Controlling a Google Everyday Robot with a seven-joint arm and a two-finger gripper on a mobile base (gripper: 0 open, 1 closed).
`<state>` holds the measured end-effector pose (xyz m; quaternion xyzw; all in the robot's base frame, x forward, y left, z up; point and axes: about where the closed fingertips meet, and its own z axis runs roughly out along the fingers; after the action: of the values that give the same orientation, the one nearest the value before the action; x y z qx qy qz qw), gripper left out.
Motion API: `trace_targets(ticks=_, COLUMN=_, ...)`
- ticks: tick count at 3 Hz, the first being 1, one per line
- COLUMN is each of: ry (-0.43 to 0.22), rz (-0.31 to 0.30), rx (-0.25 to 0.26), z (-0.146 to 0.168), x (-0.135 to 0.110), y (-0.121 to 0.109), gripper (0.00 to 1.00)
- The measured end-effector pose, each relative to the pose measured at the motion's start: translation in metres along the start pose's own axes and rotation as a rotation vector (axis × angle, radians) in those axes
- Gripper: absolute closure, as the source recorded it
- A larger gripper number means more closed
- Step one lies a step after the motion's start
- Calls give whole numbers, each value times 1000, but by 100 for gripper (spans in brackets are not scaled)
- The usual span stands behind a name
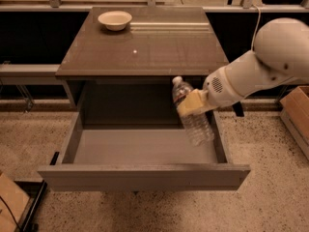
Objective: Pick water bottle from top drawer and place on counter
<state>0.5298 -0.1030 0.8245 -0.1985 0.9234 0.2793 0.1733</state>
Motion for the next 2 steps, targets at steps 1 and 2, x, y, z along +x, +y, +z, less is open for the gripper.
trace_targets(ticks=1, ry=-98, rz=-131, rx=49, z=-39, x=-51, y=-1, gripper=100)
trace_targets(ticks=2, ry=-182, rz=-213, rx=71, z=-51, x=-112, y=5, gripper=100)
